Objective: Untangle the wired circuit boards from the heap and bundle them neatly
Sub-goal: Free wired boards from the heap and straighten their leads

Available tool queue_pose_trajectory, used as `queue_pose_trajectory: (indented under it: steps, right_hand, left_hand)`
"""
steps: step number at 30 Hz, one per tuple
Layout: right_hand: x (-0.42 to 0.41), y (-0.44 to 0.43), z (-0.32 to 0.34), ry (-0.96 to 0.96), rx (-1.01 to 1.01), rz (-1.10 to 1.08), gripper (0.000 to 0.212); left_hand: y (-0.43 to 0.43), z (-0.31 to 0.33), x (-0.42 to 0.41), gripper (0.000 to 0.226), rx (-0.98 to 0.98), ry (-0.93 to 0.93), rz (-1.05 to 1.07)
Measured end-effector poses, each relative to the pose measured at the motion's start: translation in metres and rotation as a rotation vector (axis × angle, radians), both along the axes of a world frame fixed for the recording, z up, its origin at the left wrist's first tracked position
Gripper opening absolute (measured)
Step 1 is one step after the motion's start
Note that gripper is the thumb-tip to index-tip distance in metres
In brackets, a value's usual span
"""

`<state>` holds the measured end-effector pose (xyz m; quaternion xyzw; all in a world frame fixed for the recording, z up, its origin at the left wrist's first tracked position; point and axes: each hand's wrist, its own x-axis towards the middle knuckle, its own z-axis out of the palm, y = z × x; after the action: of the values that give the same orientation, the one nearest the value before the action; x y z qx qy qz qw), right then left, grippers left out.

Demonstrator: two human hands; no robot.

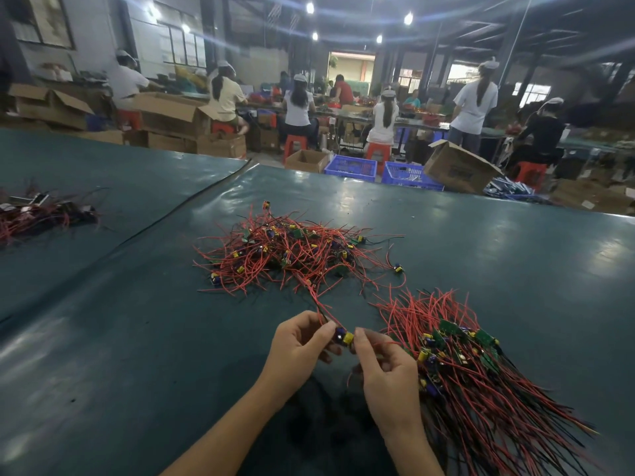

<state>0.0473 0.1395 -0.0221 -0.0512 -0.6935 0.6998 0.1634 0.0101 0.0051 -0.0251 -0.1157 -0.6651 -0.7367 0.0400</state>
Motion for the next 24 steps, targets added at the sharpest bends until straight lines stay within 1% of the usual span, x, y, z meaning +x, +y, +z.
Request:
queue_pose_trajectory:
  steps: [3,5,8,11,14,17,19,21,23,24]
  right_hand:
    - [-0.005,-0.004,-0.001,-0.034,-0.061,0.092,0.013]
    - [-0.006,-0.006,-0.001,-0.028,-0.055,0.128,0.007]
    - [-0.008,-0.007,-0.002,-0.059,-0.109,0.101,0.012]
    - [-0.009,-0.008,-0.001,-0.103,-0.236,0.068,0.009]
    - [-0.013,-0.009,0.001,-0.155,-0.418,0.024,0.012]
    - [-0.016,-0.005,0.001,-0.184,-0.540,0.010,0.013]
    - [-0.015,-0.006,0.001,-0.182,-0.543,0.027,0.016]
    - [-0.013,-0.010,0.001,-0.169,-0.474,0.048,0.025]
    - [-0.010,-0.013,0.003,-0.176,-0.405,0.072,0.037]
    - [-0.008,-0.014,0.005,-0.177,-0.381,0.071,0.040]
  left_hand:
    - [-0.002,-0.001,0.000,0.014,-0.067,0.042,-0.028]
    - [-0.003,-0.001,0.001,0.014,-0.103,0.067,-0.050]
    - [-0.002,0.001,0.001,0.013,-0.113,0.063,-0.051]
    - [-0.001,0.002,0.002,0.011,-0.067,0.017,-0.055]
    - [0.000,0.002,0.001,0.012,-0.024,-0.008,-0.029]
    - [-0.001,0.003,-0.001,0.014,0.092,-0.059,0.005]
    - [-0.003,0.003,-0.003,0.016,0.182,-0.116,0.005]
    - [-0.004,0.002,-0.004,0.016,0.248,-0.157,-0.037]
    - [-0.003,0.001,-0.003,0.019,0.253,-0.163,-0.085]
    - [-0.002,0.000,-0.003,0.025,0.222,-0.149,-0.110]
